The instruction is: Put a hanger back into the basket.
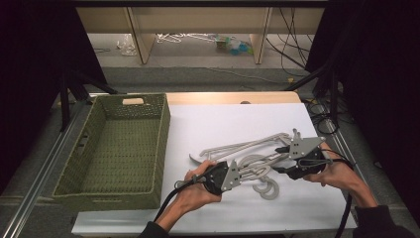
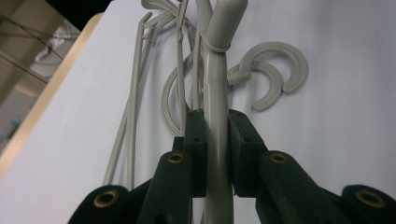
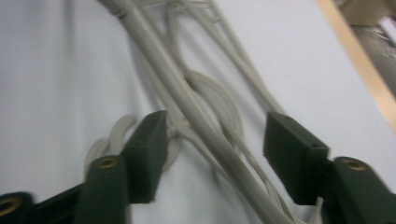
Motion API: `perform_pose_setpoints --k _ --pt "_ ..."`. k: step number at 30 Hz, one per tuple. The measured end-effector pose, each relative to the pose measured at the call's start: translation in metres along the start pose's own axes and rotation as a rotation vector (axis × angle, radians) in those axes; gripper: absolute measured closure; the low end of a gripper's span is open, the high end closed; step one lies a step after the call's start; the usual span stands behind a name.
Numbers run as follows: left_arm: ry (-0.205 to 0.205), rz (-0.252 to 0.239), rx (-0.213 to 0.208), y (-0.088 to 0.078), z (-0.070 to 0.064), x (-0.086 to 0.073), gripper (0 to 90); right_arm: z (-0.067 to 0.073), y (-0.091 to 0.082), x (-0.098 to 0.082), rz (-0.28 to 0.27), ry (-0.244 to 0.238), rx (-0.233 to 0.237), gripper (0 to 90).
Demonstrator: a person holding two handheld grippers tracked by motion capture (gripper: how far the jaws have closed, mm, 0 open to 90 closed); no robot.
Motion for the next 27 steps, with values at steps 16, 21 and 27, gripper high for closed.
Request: perform_pose_setpoints --k 16,21,27 --pt "-0.401 -0.150 -0.021 -0.052 0.029 -0.003 79.0 0.030 -0.015 -0.006 -0.096 0.304 -0.073 34.7" --pt "-0.443 -0.194 0.000 -0.077 0.031 0.004 79.0 0.040 -0.010 -0.007 -0.087 0.300 -0.040 34.6" --pt "-0.517 -0.297 0.000 -0.124 0.033 0.003 78.9 0.047 -0.006 -0.007 -0.087 0.295 -0.026 34.8"
Point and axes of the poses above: each handheld gripper's, and its own axes: y roughly forward along the jaws, x roughly out of its top, z roughly to its left, the point moved 1 cm from there along y, roughly forward along the jaws, and after that the axes turned 12 degrees about -x, right-handed, at the moved point
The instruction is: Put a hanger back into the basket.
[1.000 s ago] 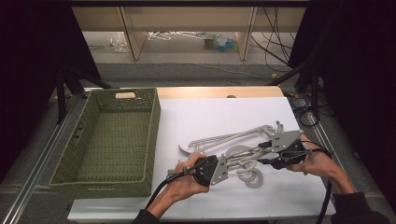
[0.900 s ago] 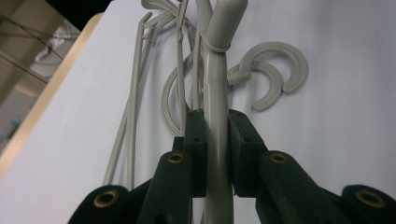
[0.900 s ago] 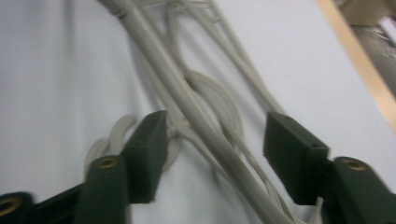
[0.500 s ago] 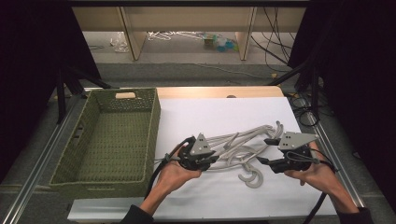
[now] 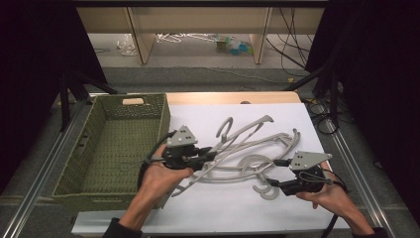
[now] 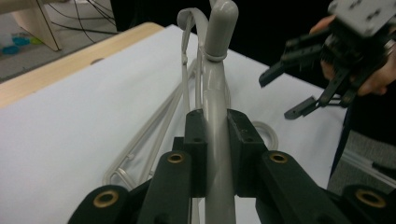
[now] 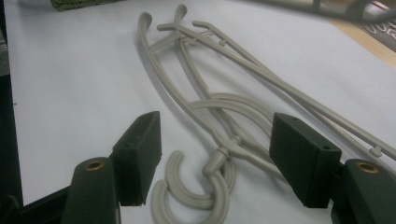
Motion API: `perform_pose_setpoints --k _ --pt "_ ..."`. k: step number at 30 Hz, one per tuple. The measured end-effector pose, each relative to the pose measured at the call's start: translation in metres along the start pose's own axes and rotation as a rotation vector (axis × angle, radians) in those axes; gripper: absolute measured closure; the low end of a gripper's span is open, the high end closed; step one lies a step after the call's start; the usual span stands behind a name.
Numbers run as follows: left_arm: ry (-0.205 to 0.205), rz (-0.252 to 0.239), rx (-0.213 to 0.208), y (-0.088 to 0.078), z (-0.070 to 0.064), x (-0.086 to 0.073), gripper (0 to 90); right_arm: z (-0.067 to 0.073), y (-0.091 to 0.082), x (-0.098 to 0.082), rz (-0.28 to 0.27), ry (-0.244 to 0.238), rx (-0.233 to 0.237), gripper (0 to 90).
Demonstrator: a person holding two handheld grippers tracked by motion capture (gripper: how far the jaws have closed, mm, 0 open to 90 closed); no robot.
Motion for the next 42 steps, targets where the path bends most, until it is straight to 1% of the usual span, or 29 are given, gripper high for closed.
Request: perform_pose_setpoints --k 1,2,3,4,5,8,11,12,14,15,16,17,19,21,22,25,26,28,30,31,34,36,38,40,42 --pt "-0.007 -0.019 0.003 -0.006 0.000 0.001 78.9 0.001 0.000 -0.001 0.002 0.002 0.003 34.8" --pt "-0.014 -0.043 -0.002 -0.016 0.001 0.003 79.0 0.001 0.001 -0.001 0.003 0.000 0.005 34.9" --pt "-0.016 -0.058 0.001 -0.023 0.001 0.004 79.0 0.001 0.001 -0.001 0.019 0.000 0.011 34.9" --pt "-0.014 -0.063 0.003 -0.028 0.001 0.005 79.0 0.001 0.002 -0.002 0.017 0.004 0.003 34.9" --pt "-0.020 -0.076 0.004 -0.035 0.002 0.006 79.0 0.001 0.002 -0.002 0.024 0.000 0.008 35.0" --pt "-0.025 -0.101 0.015 -0.055 0.007 0.009 79.0 0.002 0.003 -0.002 0.015 0.001 0.009 35.0" --pt "-0.036 -0.109 0.044 -0.074 0.014 0.011 79.0 0.003 0.003 -0.002 0.005 0.006 0.014 34.8" --pt "-0.038 -0.114 0.054 -0.080 0.018 0.011 79.0 0.003 0.002 -0.003 0.013 0.007 0.020 34.7" --pt "-0.041 -0.115 0.086 -0.094 0.026 0.010 79.0 0.004 0.003 -0.004 0.004 0.013 0.017 33.8" --pt "-0.041 -0.114 0.098 -0.098 0.029 0.010 79.0 0.004 0.003 -0.005 0.004 0.015 0.018 33.3" --pt "-0.041 -0.117 0.108 -0.102 0.034 0.010 79.0 0.004 0.003 -0.006 0.021 0.012 0.013 31.9" --pt "-0.049 -0.122 0.124 -0.107 0.038 0.010 79.0 0.004 0.003 -0.006 0.021 0.012 0.013 31.9" --pt "-0.044 -0.120 0.148 -0.116 0.046 0.011 79.0 0.004 0.004 -0.007 0.026 0.023 0.009 30.2" --pt "-0.044 -0.121 0.165 -0.123 0.053 0.011 79.0 0.005 0.005 -0.007 0.018 0.022 0.009 29.8" --pt "-0.046 -0.120 0.173 -0.127 0.056 0.010 79.0 0.005 0.005 -0.007 0.025 0.022 0.011 29.4" --pt "-0.032 -0.113 0.201 -0.136 0.068 0.009 79.0 0.006 0.006 -0.008 0.031 0.024 0.010 28.9" --pt "-0.034 -0.112 0.210 -0.139 0.072 0.008 79.0 0.005 0.005 -0.008 0.033 0.020 0.005 28.9" --pt "-0.024 -0.106 0.224 -0.145 0.080 0.004 79.1 0.004 0.004 -0.008 0.031 0.023 -0.002 29.0" --pt "-0.022 -0.108 0.234 -0.150 0.089 0.000 79.0 0.003 0.004 -0.008 0.028 0.033 0.002 29.0" --pt "-0.025 -0.110 0.235 -0.152 0.092 -0.002 79.0 0.003 0.005 -0.009 0.024 0.033 0.004 28.9" --pt "-0.017 -0.112 0.240 -0.157 0.101 -0.009 79.0 0.004 0.007 -0.010 0.037 0.026 0.012 28.9" --pt "-0.028 -0.120 0.240 -0.161 0.106 -0.013 79.0 0.004 0.007 -0.010 0.039 0.023 0.011 28.9" --pt "-0.027 -0.118 0.241 -0.164 0.112 -0.019 79.0 0.004 0.007 -0.010 0.036 0.024 0.014 28.9" --pt "-0.051 -0.117 0.249 -0.168 0.117 -0.026 79.0 0.004 0.008 -0.010 0.039 0.029 0.016 28.9" --pt "-0.054 -0.110 0.261 -0.171 0.122 -0.034 79.0 0.004 0.009 -0.011 0.043 0.025 0.020 28.9"
Point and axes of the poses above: each handheld gripper's, and its own axes: y roughly forward along the jaws, x roughly out of its top, z roughly to its left, the point moved 1 cm from there along y, roughly forward along the jaws, and after that the axes turned 12 degrees about -x, right-handed, at the moved point
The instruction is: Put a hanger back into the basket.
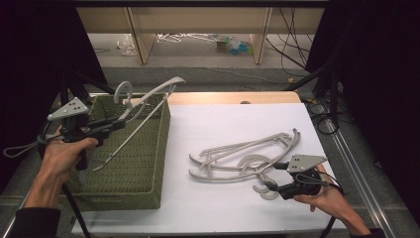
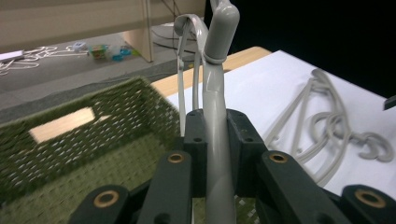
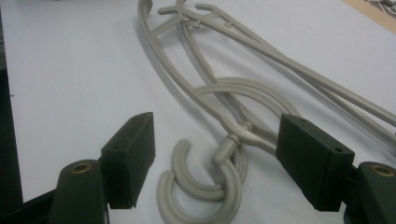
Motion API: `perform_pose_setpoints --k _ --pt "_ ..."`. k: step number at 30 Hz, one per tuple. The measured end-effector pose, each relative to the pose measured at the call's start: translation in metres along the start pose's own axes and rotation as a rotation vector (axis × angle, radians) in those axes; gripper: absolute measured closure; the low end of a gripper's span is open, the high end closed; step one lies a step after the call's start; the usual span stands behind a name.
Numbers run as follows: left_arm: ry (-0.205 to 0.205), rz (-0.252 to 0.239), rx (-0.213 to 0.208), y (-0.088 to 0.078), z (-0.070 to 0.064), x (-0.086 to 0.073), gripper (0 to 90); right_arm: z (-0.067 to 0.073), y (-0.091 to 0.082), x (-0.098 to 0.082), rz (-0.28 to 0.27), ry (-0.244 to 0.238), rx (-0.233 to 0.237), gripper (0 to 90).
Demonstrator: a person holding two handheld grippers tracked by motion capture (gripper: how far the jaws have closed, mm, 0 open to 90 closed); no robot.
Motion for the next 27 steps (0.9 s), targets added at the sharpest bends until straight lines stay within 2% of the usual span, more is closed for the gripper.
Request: perform_pose_setpoints --k 7,11,17,21,24,27 --pt "-0.017 -0.006 0.016 -0.011 0.017 -0.016 79.0 0.000 0.000 0.001 -0.002 -0.001 0.000 28.9" --pt "-0.010 0.018 0.022 -0.015 0.021 -0.022 79.0 0.000 0.001 0.000 0.004 -0.002 0.003 28.9" --pt "-0.033 0.016 0.040 -0.021 0.030 -0.036 79.0 0.000 0.001 0.000 0.005 -0.004 0.006 29.0" --pt "-0.070 0.017 0.060 -0.026 0.036 -0.047 79.0 0.000 0.002 -0.001 -0.002 -0.005 0.003 29.0" --pt "-0.084 0.009 0.062 -0.028 0.039 -0.050 79.0 0.000 0.002 -0.001 0.007 -0.008 0.004 29.0" --pt "-0.089 0.026 0.056 -0.025 0.040 -0.053 79.0 0.000 0.002 0.000 0.006 -0.009 0.006 29.0"
Point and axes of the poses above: each handheld gripper's, and its own axes: y roughly forward along the jaws, x roughly out of its top, z roughly to its left, the point moved 1 cm from there along y, roughly forward along the jaws, and after that the axes turned 12 degrees about -x, right-handed, at the moved point
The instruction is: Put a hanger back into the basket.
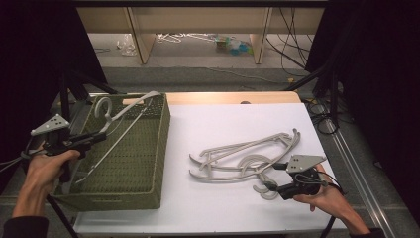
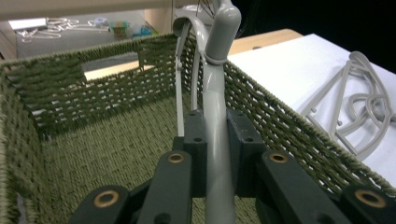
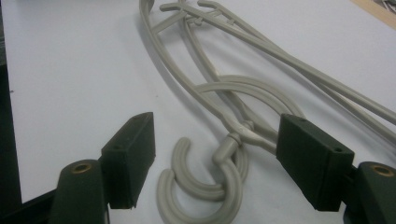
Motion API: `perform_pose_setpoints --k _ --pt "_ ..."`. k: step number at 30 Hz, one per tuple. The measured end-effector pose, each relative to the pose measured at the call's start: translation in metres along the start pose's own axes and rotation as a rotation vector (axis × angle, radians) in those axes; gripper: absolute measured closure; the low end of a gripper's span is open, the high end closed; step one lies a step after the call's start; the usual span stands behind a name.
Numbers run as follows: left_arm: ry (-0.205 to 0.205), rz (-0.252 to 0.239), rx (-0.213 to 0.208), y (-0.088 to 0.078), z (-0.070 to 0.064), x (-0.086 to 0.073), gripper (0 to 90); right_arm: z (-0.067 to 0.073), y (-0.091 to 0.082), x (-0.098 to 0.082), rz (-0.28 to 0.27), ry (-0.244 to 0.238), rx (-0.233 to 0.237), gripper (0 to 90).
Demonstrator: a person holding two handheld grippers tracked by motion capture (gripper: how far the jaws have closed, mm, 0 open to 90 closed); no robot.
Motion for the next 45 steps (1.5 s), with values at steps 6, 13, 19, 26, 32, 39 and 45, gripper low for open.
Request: perform_pose_setpoints --k 6,13,19,26,32,39,45 --pt "-0.007 0.036 -0.009 0.007 -0.001 -0.001 78.9 -0.001 0.000 -0.001 0.005 0.000 -0.001 29.0" --pt "-0.031 0.126 0.020 0.024 0.005 -0.003 78.9 0.001 0.001 -0.001 0.004 -0.001 0.001 29.0" --pt "-0.055 0.237 0.077 0.037 0.012 -0.008 78.5 0.001 0.001 -0.001 0.002 -0.002 0.006 29.0" --pt "-0.079 0.323 0.139 0.033 0.019 -0.017 76.5 0.001 0.001 -0.001 0.010 -0.002 0.009 29.0" --pt "-0.126 0.310 0.241 0.033 0.024 -0.021 73.5 0.001 0.001 -0.002 0.017 -0.004 0.011 29.0" --pt "-0.122 0.358 0.307 0.033 0.026 -0.026 71.0 0.002 0.003 -0.002 0.010 -0.004 0.014 29.0" --pt "-0.105 0.408 0.328 0.035 0.030 -0.026 68.8 0.001 0.003 -0.003 0.022 -0.002 0.014 28.8"
Point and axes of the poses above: each handheld gripper's, and its own axes: y roughly forward along the jaws, x roughly out of its top, z roughly to its left, the point moved 1 cm from there along y, roughly forward along the jaws, and after that the axes turned 12 degrees about -x, right-handed, at the moved point
